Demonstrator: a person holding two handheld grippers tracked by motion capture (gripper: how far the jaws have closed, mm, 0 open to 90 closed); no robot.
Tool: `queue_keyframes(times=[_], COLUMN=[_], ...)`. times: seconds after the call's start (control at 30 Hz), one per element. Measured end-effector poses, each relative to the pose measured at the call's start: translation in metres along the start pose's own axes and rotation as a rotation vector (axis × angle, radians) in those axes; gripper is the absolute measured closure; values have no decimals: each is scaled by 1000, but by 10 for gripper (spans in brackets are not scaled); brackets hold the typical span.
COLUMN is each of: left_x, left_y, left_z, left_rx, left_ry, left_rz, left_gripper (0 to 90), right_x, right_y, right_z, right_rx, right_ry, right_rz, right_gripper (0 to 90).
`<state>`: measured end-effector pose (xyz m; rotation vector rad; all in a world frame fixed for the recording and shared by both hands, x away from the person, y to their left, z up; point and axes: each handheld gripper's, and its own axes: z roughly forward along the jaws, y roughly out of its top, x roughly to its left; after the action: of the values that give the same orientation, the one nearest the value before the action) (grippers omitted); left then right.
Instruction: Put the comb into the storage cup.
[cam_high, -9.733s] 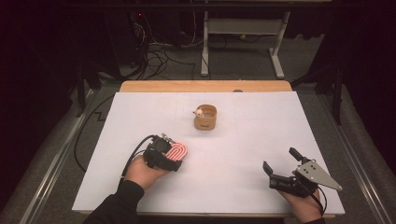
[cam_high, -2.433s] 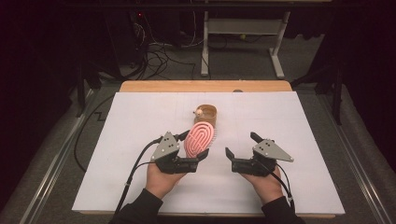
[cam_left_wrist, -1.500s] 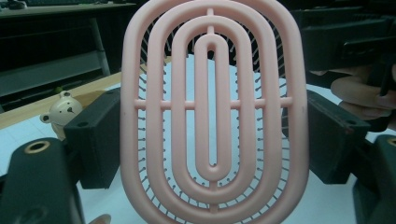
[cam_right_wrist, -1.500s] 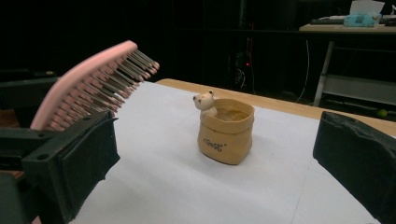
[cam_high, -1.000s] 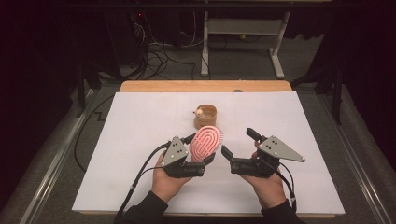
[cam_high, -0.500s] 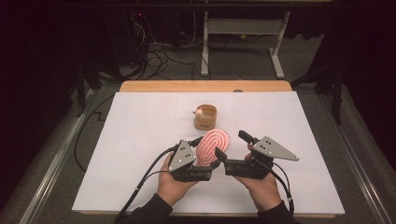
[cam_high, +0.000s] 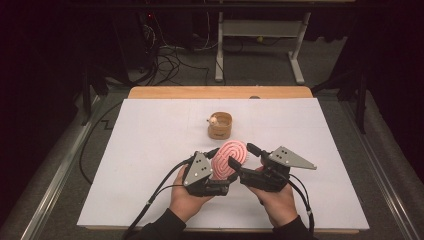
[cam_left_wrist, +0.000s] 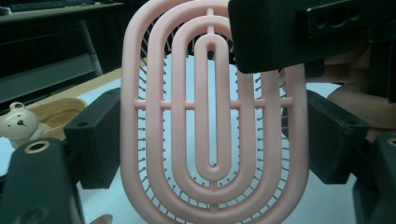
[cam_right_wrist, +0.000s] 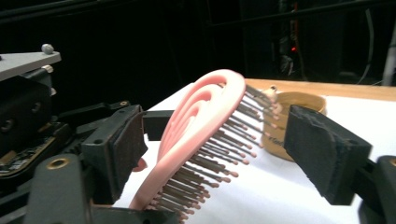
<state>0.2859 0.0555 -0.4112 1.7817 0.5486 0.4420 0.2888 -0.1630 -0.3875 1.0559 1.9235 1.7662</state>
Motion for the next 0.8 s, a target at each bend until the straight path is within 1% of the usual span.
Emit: queue_keyframes(times=[0.17, 0.27, 0.37, 0.6, 0.8], left_x=[-5, -6, -5, -3, -4], left_y=[2, 2, 2, 0, 1], left_z=[1, 1, 1, 2, 3], left_rx=[3, 2, 6, 15, 13], left_ry=[-9, -12, -11, -6, -9], left_rz=[12, 14, 13, 11, 7], left_gripper=[183, 183, 183, 183, 183], right_x=[1, 1, 1, 0, 0], right_y=[-1, -1, -1, -2, -1], right_z=[1, 2, 2, 3, 1], right_rx=[4, 16, 23, 36, 29], right_ry=[10, 21, 25, 24, 23], right_rz=[-2, 11, 22, 32, 35], right_gripper=[262, 272, 301, 317, 351])
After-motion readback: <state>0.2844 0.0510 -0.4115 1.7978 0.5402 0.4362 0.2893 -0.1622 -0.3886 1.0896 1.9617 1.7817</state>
